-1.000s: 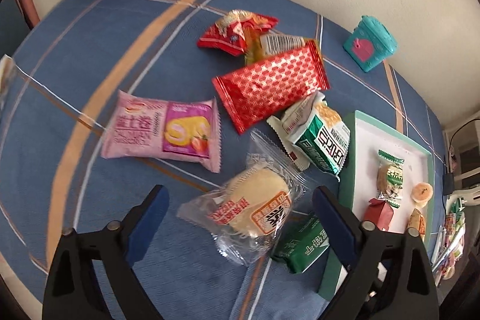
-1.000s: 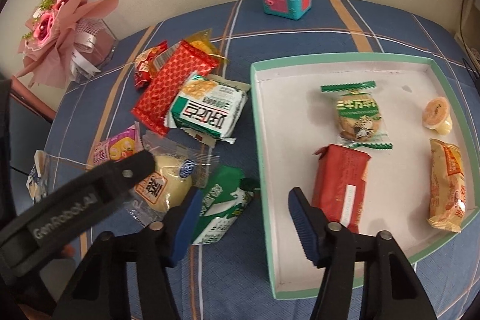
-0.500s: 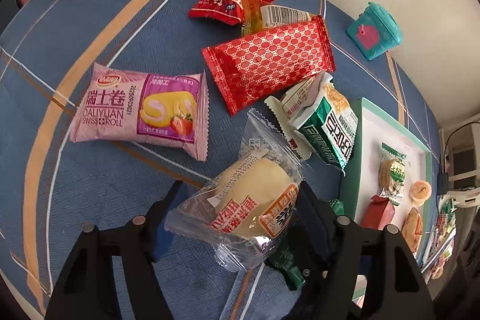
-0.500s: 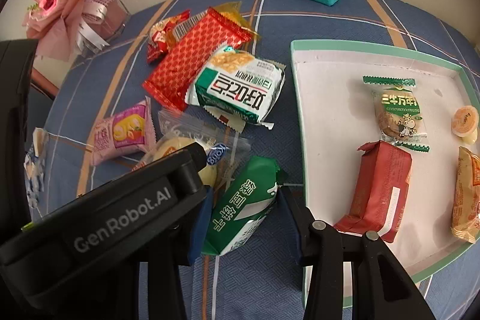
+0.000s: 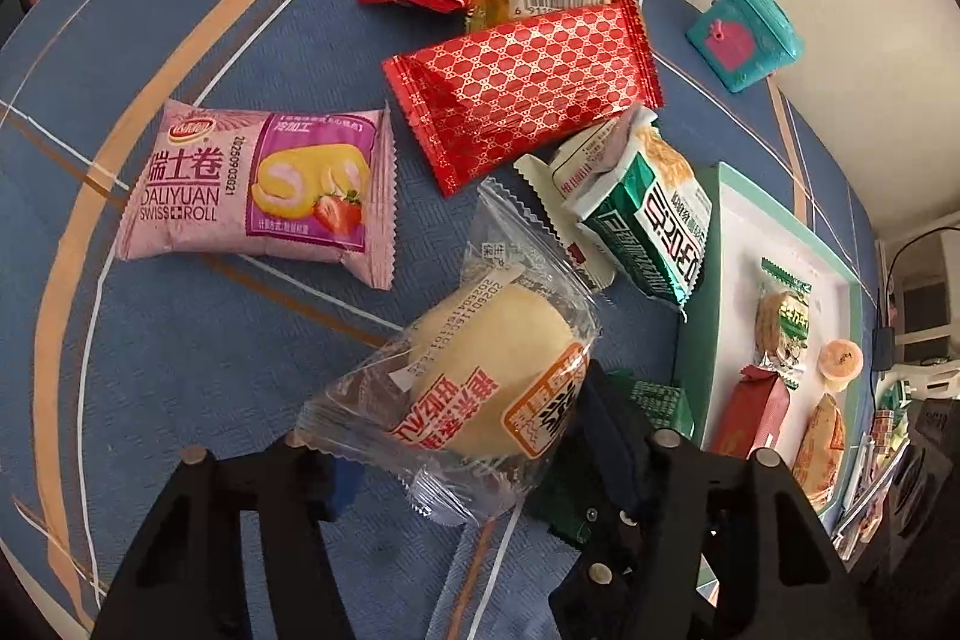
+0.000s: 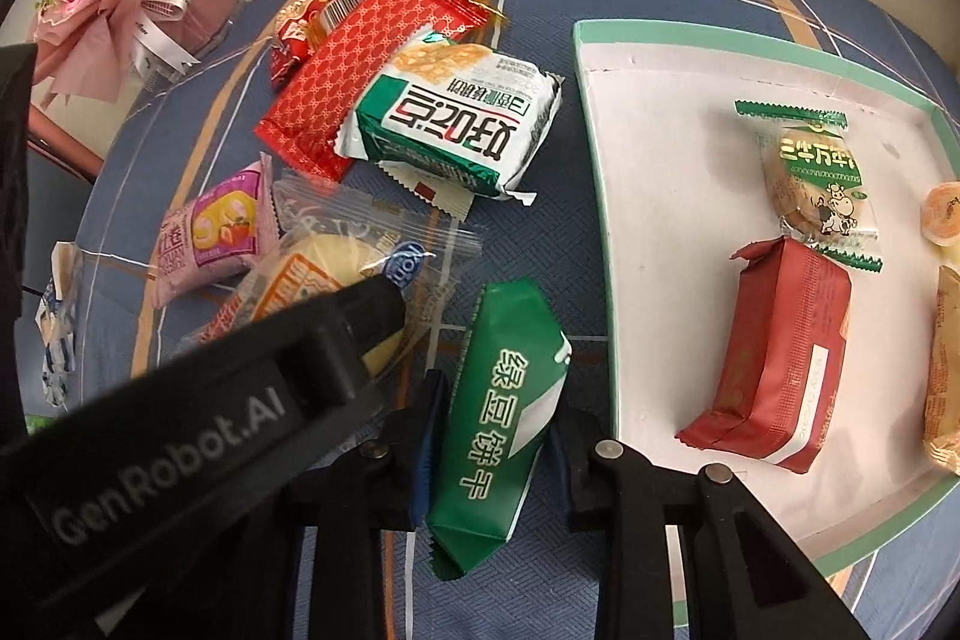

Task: Organize snacks
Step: 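Grasp the bread bun bag with the left gripper while the right grasps the green biscuit pack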

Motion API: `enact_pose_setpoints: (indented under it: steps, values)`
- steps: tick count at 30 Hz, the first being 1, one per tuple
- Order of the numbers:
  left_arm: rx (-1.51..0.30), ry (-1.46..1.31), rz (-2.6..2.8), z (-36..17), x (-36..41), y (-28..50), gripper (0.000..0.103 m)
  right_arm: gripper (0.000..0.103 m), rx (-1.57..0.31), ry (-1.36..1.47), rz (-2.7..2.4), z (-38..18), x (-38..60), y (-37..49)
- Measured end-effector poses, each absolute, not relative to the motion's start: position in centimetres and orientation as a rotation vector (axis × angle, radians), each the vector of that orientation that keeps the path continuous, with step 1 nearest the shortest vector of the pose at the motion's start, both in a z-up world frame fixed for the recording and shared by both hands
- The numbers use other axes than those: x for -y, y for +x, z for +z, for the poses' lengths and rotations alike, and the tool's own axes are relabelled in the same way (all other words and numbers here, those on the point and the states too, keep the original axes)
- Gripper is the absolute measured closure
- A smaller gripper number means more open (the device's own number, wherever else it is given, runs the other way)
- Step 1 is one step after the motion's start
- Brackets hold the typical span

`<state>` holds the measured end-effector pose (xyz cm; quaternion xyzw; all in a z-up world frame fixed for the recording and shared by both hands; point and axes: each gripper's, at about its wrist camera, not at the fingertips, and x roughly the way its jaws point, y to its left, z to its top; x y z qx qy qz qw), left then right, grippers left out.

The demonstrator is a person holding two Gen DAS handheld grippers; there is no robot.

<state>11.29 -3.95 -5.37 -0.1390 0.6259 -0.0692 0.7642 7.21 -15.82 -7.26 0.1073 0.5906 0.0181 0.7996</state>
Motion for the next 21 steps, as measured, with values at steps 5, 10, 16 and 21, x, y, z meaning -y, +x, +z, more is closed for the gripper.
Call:
enact_pose_setpoints:
  steps: [5,10,16,21]
  values:
    - [-1.334,-0.314,-0.149,-4.8,3.8,11.2,0.049,0.076,-1.265,0.242,0.045,-7.1,16.4,6.7]
    - [-1.282,-0.315,-0.138,-3.2,2.8,11.1,0.050,0.077,-1.245,0.258,0.067,-6.1,16.7,6.4]
    - [-1.199,-0.341,-0.138,-0.5,1.8,10.7,0.050,0.077,-1.191,0.274,0.085,-3.6,17.5,5.4]
    - [-1.131,-0.361,-0.137,1.9,0.8,9.9,0.050,0.077,-1.148,0.273,0.091,-1.5,17.7,4.6]
